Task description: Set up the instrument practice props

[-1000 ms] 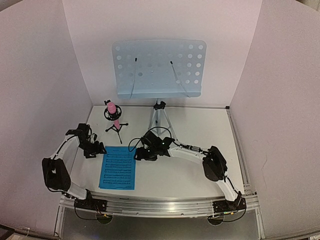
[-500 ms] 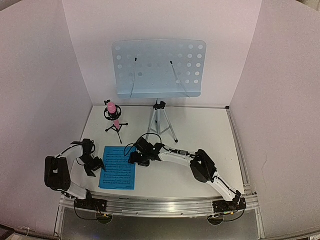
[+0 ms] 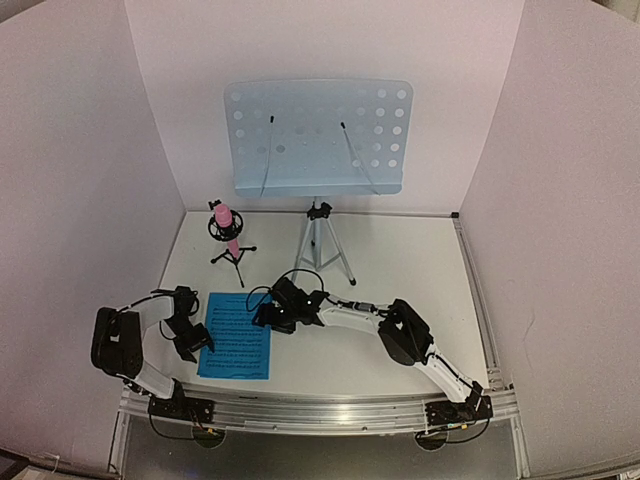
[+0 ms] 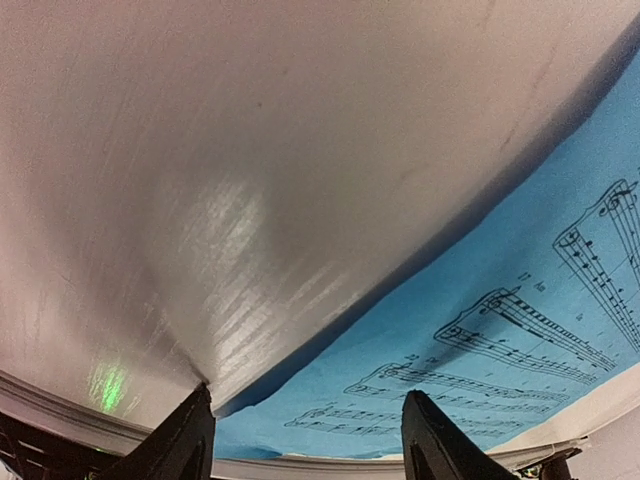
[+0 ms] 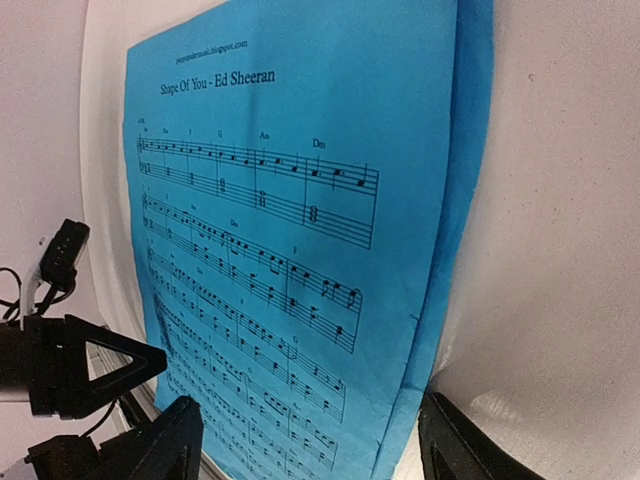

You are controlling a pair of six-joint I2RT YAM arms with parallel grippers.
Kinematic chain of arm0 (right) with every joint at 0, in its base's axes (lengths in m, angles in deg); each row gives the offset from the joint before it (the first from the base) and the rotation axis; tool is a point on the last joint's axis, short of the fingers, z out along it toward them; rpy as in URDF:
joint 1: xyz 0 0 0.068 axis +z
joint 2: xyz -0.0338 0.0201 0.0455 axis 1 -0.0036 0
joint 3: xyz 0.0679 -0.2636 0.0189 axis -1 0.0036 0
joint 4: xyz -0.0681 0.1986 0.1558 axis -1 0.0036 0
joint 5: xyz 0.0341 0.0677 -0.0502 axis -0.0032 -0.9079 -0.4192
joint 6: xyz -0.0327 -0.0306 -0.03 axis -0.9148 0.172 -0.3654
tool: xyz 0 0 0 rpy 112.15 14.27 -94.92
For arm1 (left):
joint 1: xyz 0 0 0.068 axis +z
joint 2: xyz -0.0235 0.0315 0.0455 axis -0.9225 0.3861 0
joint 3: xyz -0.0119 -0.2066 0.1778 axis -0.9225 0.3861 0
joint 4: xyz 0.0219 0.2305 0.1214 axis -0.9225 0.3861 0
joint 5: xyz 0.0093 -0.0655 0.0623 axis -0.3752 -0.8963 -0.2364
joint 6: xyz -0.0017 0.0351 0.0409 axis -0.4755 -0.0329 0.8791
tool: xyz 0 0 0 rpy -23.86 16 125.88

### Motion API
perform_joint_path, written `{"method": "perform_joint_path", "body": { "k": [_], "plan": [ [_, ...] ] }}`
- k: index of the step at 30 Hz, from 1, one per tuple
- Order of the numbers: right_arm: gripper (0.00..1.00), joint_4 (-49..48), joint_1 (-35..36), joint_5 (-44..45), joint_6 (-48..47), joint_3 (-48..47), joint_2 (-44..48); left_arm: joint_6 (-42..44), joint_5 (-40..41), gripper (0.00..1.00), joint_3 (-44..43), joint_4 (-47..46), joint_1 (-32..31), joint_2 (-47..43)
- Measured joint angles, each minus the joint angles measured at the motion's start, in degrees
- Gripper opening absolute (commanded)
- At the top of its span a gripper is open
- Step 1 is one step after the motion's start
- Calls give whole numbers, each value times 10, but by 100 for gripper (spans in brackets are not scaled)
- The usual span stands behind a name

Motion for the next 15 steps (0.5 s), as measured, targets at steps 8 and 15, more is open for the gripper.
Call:
{"method": "perform_joint_path", "body": {
  "k": [8,15],
  "plan": [
    [73,-30,0,-6,5,11,0,-10,0,67,3,-12,-3,1],
    [73,-47,0,-11,3,18,0,-11,3,51,7,-16,-3,-3]
  ]
}}
